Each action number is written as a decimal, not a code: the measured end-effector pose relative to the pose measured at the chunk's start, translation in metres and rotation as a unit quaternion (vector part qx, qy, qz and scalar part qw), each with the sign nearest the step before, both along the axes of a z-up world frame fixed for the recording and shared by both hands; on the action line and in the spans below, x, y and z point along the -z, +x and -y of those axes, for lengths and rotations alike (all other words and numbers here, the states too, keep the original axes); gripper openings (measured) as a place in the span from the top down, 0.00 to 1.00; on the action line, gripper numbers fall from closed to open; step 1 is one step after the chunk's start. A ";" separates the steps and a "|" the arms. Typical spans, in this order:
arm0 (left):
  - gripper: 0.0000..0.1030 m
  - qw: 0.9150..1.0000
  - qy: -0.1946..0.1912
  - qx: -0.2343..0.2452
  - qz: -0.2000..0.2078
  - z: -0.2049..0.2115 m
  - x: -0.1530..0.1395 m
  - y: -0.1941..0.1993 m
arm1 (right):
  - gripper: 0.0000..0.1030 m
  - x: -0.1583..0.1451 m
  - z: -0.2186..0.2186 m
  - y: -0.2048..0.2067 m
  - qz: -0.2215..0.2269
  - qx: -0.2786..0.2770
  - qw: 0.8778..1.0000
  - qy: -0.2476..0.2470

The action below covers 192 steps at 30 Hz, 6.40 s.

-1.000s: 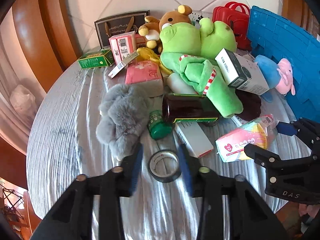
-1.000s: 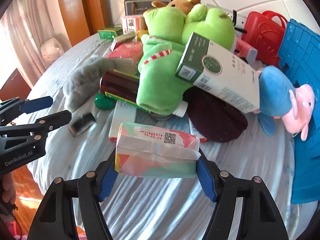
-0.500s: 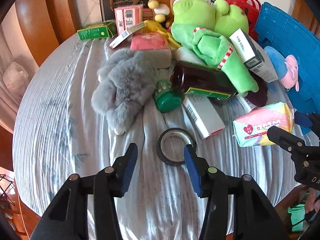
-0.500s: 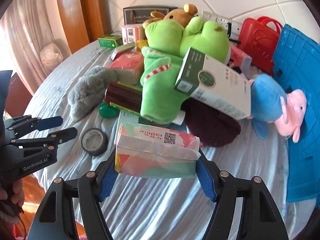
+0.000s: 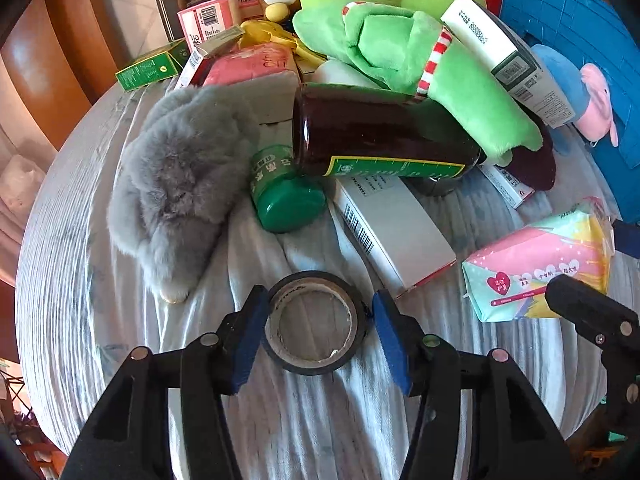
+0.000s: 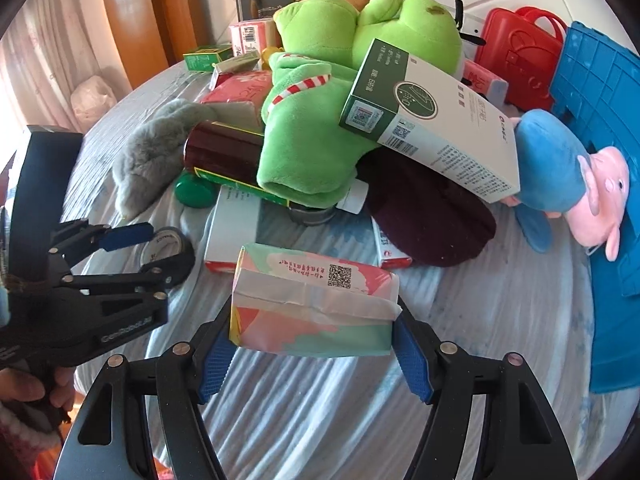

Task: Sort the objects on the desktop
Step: 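Lift the tape roll with the left tool while the right tool lifts the Kotex pack, then carry the tape roll and Kotex pack over the blue crate and open both tools, then move both tools back from the crate over the pile on the bed, then grasp the green frog plush with the left tool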

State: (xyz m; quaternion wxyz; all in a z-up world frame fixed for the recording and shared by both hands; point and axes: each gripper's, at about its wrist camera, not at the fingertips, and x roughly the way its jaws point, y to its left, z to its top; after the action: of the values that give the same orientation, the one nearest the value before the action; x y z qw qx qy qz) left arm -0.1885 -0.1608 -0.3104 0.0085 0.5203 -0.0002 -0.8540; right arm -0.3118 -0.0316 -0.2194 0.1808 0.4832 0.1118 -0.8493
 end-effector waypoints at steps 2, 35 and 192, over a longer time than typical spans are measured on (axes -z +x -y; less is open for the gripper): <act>0.48 1.000 0.005 -0.002 0.000 0.004 0.001 0.002 | 0.31 0.000 0.001 0.000 0.000 0.000 1.000 0.001; 0.87 0.996 0.029 -0.007 -0.082 0.026 -0.087 0.025 | 0.32 -0.083 0.006 0.013 -0.088 0.009 0.996 -0.011; 0.14 0.998 -0.012 -0.047 -0.038 -0.067 -0.072 -0.104 | 0.00 -0.082 -0.122 -0.120 -0.043 0.063 0.996 -0.047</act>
State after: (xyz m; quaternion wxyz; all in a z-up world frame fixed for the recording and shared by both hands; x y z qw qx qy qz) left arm -0.2930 -0.0936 -0.2379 0.0550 0.4866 0.0147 -0.8718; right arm -0.4320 0.0909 -0.1370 0.1445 0.4428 0.0489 -0.8835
